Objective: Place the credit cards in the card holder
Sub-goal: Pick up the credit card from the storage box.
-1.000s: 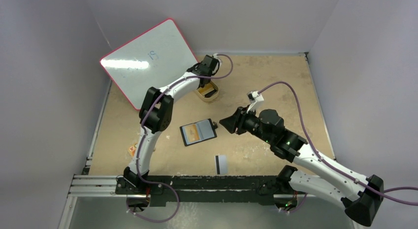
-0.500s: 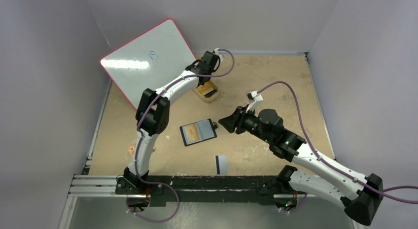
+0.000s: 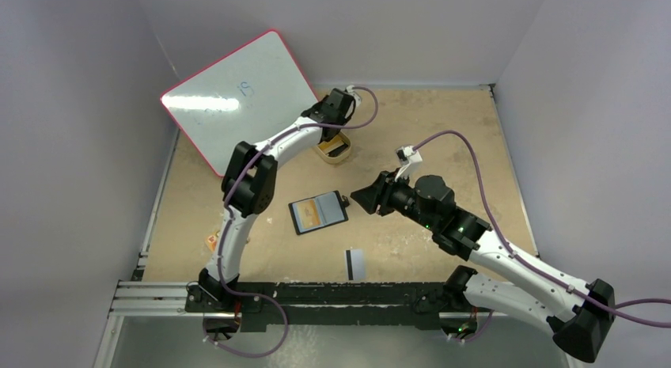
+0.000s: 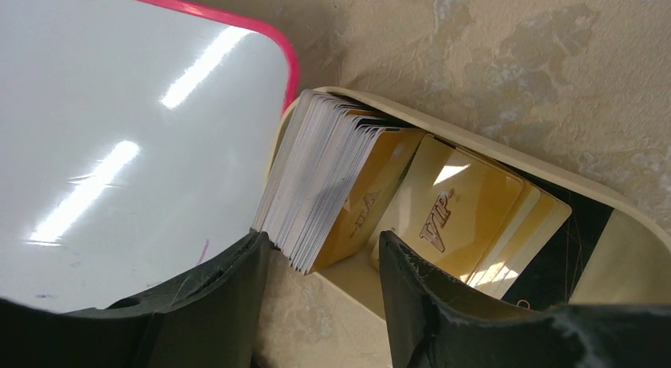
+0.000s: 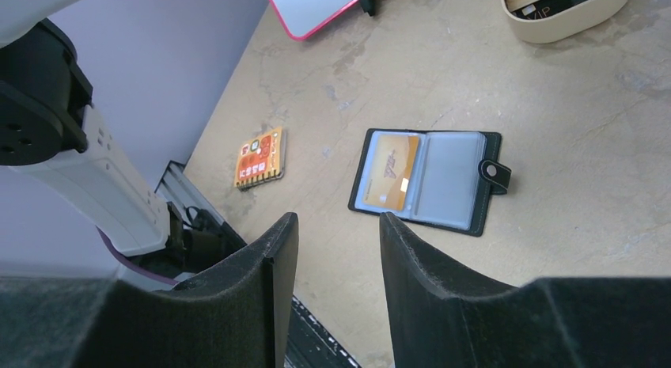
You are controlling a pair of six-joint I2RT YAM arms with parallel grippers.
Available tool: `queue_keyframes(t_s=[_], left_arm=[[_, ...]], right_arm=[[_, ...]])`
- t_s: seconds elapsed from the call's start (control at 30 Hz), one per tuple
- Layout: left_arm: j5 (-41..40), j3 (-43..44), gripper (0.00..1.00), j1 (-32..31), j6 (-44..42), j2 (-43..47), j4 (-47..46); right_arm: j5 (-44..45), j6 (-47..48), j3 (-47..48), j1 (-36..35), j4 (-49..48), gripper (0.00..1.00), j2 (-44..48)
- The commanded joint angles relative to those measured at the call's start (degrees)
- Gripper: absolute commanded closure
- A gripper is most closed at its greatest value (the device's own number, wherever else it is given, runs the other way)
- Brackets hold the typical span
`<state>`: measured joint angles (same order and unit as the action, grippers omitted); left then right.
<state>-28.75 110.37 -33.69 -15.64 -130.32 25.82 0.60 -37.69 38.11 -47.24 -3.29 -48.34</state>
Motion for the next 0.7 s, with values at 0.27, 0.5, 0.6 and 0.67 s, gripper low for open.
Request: queue_keyframes(t_s=[0.27,0.5,0.6,0.67], left_arm=[[-2.5,2.1,0.51,1.1,-2.1,-3.6,-4.1],[-4.1,2.8,0.58,1.1,-3.4,-3.5,-5.7],[-5.0,3.1,0.6,1.1,-4.1,-3.7,-6.1],[-5.2,3.3,0.61,1.1,-4.2,-3.8,-6.1]], right_arm=[[2.3,0.4,2.2,-0.1,-1.1,0.55,-0.4],[3.3,1.5,3.0,-0.1,-0.7,0.54,-0.1],[3.1,1.3,3.0,-0.1,-0.8,0.54,-0.4],[3.0,1.1,2.8,-0.1,-1.1,0.54,-0.5]])
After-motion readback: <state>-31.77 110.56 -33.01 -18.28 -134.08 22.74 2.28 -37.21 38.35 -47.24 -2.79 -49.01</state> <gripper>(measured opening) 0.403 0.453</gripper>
